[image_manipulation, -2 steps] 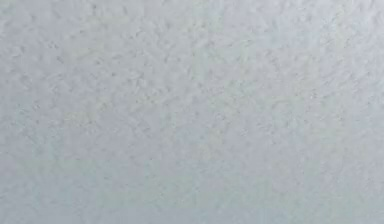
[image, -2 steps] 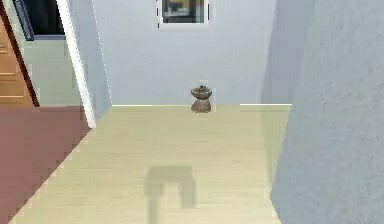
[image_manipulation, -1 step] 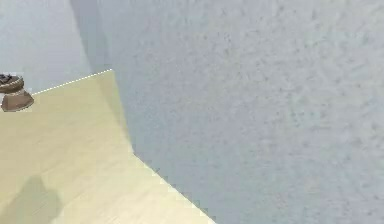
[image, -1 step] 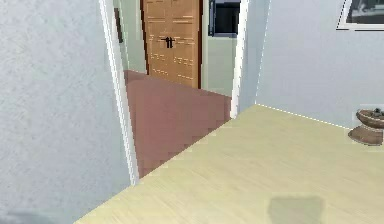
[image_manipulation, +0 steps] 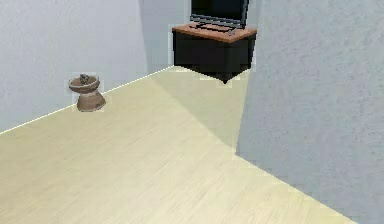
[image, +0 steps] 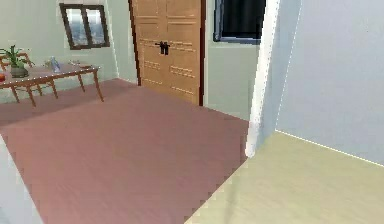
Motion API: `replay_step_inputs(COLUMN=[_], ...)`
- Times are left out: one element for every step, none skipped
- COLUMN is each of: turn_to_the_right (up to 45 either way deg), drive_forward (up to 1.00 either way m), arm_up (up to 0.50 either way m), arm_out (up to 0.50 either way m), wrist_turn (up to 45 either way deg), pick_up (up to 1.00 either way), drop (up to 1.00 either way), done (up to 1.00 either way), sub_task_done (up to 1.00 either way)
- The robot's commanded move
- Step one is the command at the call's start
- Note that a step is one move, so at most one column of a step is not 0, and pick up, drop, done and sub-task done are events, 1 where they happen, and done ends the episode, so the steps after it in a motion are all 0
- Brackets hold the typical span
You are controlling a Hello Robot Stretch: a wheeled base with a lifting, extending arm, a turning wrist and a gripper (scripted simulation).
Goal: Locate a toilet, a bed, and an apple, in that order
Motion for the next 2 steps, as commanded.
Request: replay_step_inputs(turn_to_the_right=[0.0, 0.0], drive_forward=[0.4, 0.65], arm_up=[0.0, 0.0], arm_out=[0.0, 0.0], wrist_turn=[0.0, 0.0], pick_up=[0.0, 0.0], drop=[0.0, 0.0], done=[0.0, 0.0], sub_task_done=[0.0, 0.0])
